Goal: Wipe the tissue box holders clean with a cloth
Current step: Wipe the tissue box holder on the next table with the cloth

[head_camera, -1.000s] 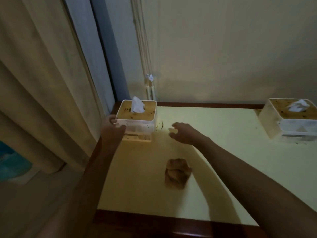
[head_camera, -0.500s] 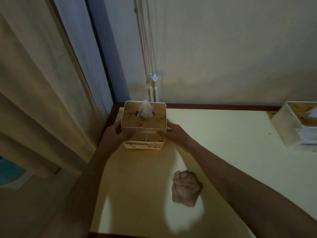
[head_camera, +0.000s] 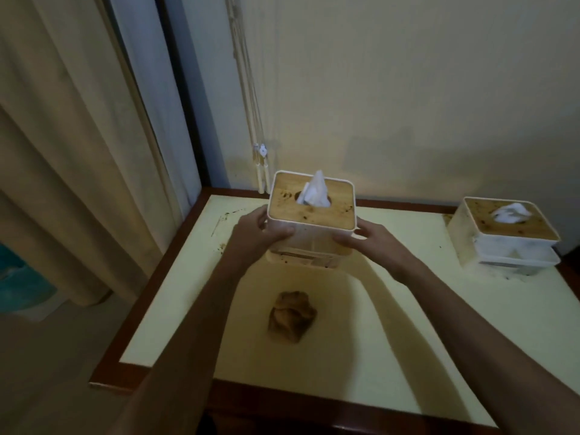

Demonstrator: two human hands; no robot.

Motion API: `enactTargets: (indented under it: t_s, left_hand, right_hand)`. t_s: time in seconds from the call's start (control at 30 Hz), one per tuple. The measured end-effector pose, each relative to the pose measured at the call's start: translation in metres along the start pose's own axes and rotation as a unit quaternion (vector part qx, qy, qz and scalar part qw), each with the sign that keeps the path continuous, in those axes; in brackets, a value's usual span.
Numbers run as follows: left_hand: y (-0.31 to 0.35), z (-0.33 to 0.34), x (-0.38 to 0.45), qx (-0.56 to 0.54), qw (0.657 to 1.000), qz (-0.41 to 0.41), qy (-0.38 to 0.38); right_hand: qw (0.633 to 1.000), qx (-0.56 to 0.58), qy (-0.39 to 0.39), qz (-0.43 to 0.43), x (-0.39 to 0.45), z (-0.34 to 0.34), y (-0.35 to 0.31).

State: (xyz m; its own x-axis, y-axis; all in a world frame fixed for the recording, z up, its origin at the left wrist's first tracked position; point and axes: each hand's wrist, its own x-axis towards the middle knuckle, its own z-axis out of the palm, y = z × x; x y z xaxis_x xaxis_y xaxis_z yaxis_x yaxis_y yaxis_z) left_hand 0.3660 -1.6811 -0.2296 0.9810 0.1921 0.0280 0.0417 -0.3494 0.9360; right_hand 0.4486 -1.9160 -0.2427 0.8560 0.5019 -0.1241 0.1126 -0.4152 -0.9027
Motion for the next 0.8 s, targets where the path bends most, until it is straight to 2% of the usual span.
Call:
enactTargets:
  t_s: [0.17, 0.33, 0.43, 0.63, 0.8]
  left_hand:
    - [0.014, 0.078, -0.042, 0.000, 1.000, -0.002, -0.021]
    - [-0.001, 0.127, -0.084, 0.045, 0.998, -0.038, -0.014]
    - [-0.019, 0.140, -0.106, 0.017, 0.997, -0.082, -0.002]
    - [-0.037, 0.145, -0.132, -0.004, 0.994, -0.105, 0.025]
    - [-0.044, 0.136, -0.135, -0.014, 0.996, -0.089, -0.022]
  right_hand:
    - [0.999, 0.005, 0.012, 0.045, -0.075, -0.043, 0.037]
    - [0.995, 0.005, -0.007, 0.096, -0.124, -0.046, 0.071]
    - [0.994, 0.001, -0.022, 0.109, -0.138, -0.039, 0.088]
    - [0.991, 0.016, -0.044, 0.124, -0.146, -0.028, 0.093]
    - [0.991, 0.027, -0.042, 0.128, -0.149, -0.019, 0.096]
